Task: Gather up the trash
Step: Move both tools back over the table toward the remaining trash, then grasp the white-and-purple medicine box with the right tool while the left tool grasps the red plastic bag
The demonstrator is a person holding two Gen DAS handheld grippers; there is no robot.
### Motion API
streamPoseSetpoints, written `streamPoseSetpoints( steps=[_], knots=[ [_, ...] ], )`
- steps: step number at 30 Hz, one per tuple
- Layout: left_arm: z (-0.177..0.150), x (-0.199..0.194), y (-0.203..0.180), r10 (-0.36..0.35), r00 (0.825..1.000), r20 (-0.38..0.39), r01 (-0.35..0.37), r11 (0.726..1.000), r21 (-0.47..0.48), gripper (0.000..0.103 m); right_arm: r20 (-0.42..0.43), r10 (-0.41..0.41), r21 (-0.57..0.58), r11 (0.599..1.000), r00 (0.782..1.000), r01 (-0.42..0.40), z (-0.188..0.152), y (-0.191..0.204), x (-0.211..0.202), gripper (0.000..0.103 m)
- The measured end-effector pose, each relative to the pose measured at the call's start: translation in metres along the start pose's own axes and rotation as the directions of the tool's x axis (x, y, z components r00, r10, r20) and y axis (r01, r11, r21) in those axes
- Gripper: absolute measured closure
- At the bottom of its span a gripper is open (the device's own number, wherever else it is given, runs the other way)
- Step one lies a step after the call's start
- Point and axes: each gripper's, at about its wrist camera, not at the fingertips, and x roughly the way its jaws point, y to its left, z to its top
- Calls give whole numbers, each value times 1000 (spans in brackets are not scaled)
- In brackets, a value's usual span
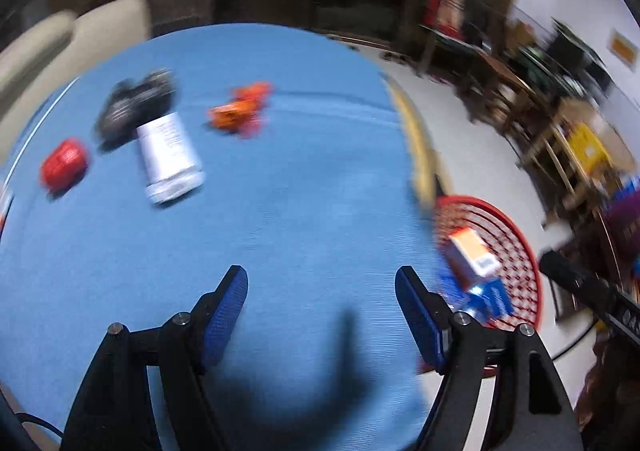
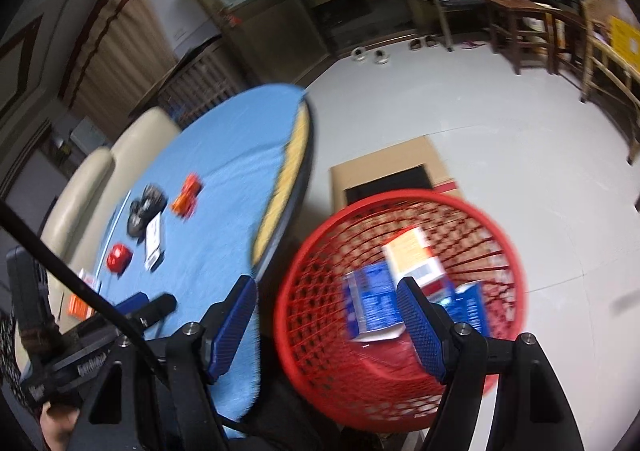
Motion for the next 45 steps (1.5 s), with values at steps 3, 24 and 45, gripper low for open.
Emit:
streamPoseSetpoints(
  steps=[3,24,45],
  knots=[
    [-5,-2,43,53,999,11,-52,994,-91,26,-38,15,-58,998,999,-17,-7,28,14,27],
    [-31,-16,213,219,976,12,-198,903,-382,26,-209,69,-421,894,976,-153,-9,230,137,27],
    [88,30,255,278,959,51,-247,912,-327,23,-189,28,-525,842,982,-125,12,293,227,37]
  ],
)
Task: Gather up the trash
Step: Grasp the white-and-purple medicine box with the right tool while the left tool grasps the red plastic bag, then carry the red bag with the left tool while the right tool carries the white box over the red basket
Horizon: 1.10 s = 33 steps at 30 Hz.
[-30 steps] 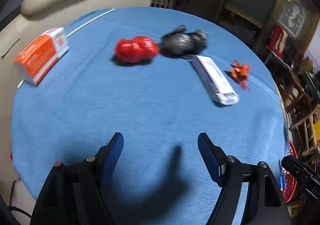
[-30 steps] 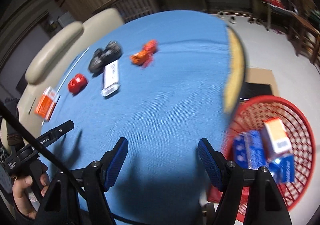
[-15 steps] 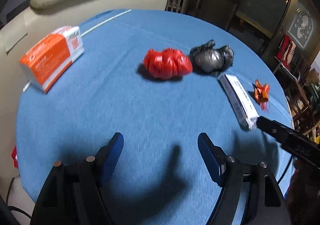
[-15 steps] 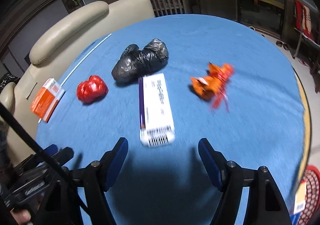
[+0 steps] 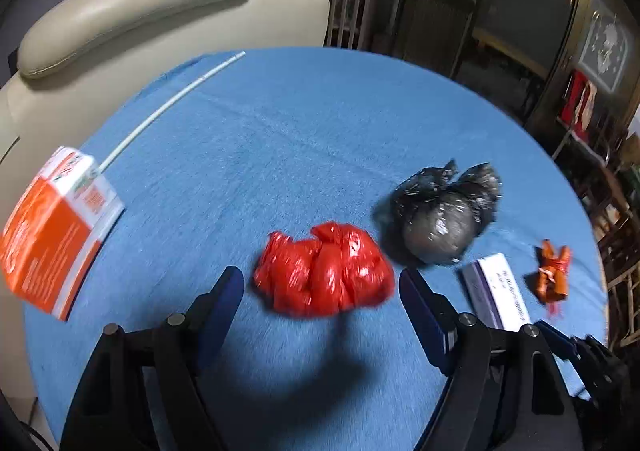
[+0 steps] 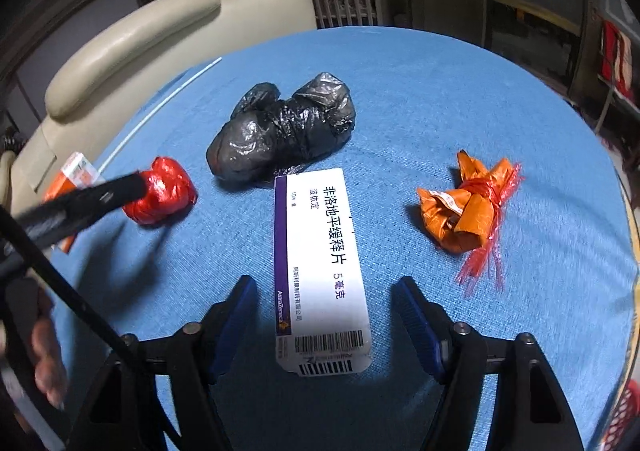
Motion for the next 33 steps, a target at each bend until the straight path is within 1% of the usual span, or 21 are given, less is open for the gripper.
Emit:
streamPoseSetpoints(
  steps=[1,2,4,5,6,9,14,19,25,30,33],
  knots=[
    [3,8,-2,4,1000,-17,-4,1000,2,23,1,-11,-9,1000,1000,11,0,0,0,50],
    [4,12,-3,8,1000,-28,-7,1000,1,23,0,-14,-11,1000,1000,14,0,-1,0,53],
    [4,20,-6,21,999,-38,-20,1000,12,24,-5,-5,-13,1000,1000,5,0,-2,0,53],
    [4,20,-8,25,999,-27,-24,999,25,32,-6,-7,-21,1000,1000,7,0,-2,-1,53],
    [3,19,-10,30,999,-21,-29,999,40,35,-6,-8,-26,1000,1000,8,-1,-2,-1,53],
    [-3,8,-12,15,1000,-18,-14,999,46,39,-4,-1,-27,1000,1000,1,-7,-4,-5,54],
    [-28,-23,-16,19,1000,17,-20,998,55,40,-4,29,-8,1000,1000,-29,-20,-5,-18,54],
    [-54,-56,-24,11,999,43,-13,998,59,40,0,40,-2,999,999,-40,-42,2,-30,54],
    [-76,-84,-31,3,998,61,-8,997,73,40,34,44,24,999,998,-45,-67,1,-60,54],
    [-91,-103,-31,-21,997,78,16,998,65,41,66,44,52,998,997,-47,-84,-5,-86,54],
    [-95,-123,-23,-54,993,106,50,998,41,41,87,41,67,997,995,-47,-90,-8,-100,54]
  ],
)
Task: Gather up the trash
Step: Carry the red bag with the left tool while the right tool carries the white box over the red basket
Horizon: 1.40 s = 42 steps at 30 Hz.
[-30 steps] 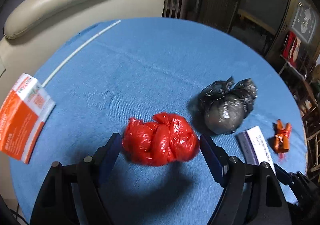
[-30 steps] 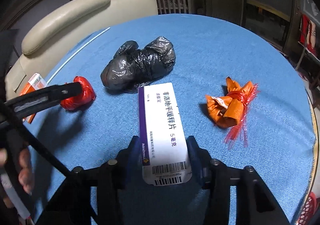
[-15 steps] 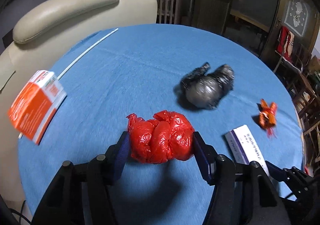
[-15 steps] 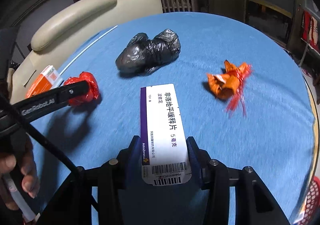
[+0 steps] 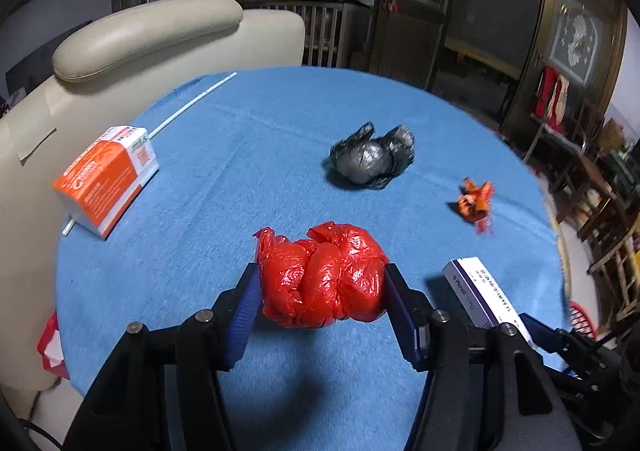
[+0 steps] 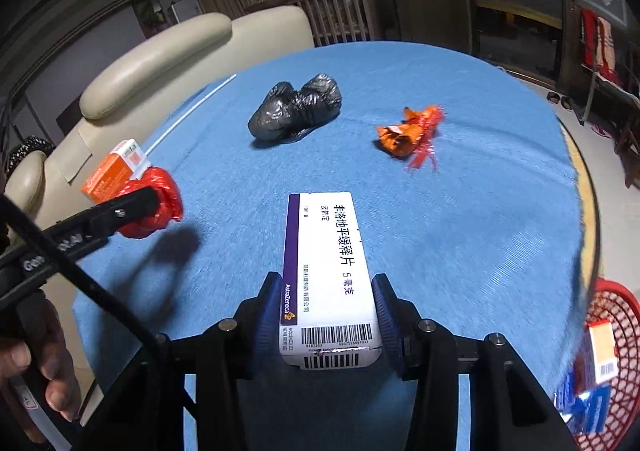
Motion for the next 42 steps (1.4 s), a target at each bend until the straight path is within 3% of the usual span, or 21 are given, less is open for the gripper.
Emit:
streamPoseSetpoints(
  steps=[10,24,42],
  knots=[
    [-5,-36,0,-14,999,52,14,1000,-2,42,57,24,32,999,998,-26,-10,-3,-32,54],
    [-22,-29,-29,-7,1000,10,6,997,78,42,83,34,62,997,996,-39,-17,-14,-50,54],
    [-25,-37,-51,-8,1000,17,5,992,128,42,126,46,89,994,991,-58,-19,-23,-65,54]
  ],
)
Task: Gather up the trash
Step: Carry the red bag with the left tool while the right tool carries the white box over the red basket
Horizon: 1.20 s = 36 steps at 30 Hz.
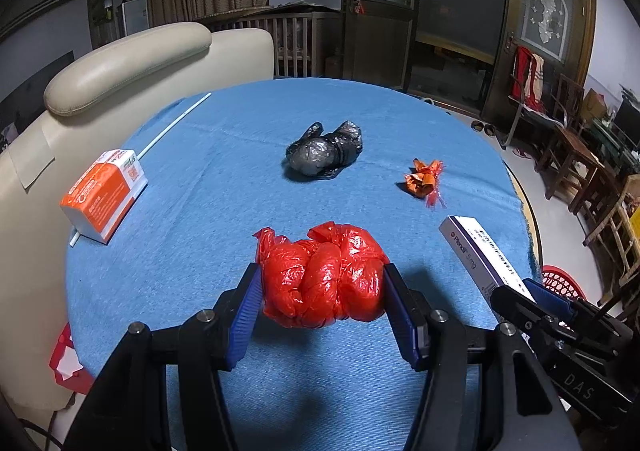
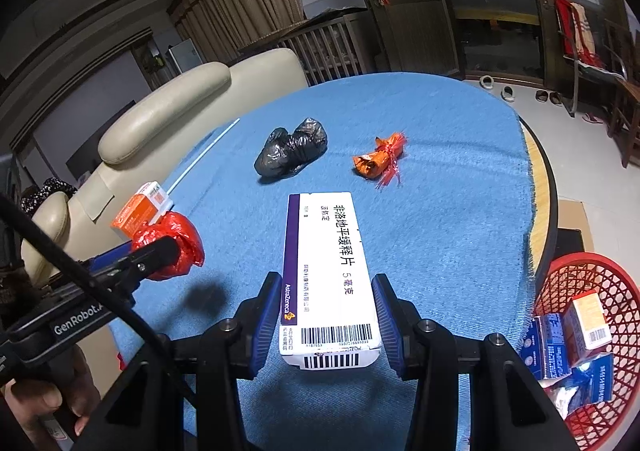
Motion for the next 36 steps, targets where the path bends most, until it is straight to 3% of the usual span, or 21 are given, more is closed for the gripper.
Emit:
streamPoseSetpoints(
  steps=[36],
  knots=[
    [3,-10,-65,-17,1000,8,16,991,134,42,82,-12,120,993,997,2,-3,-53,-36,54]
  ],
)
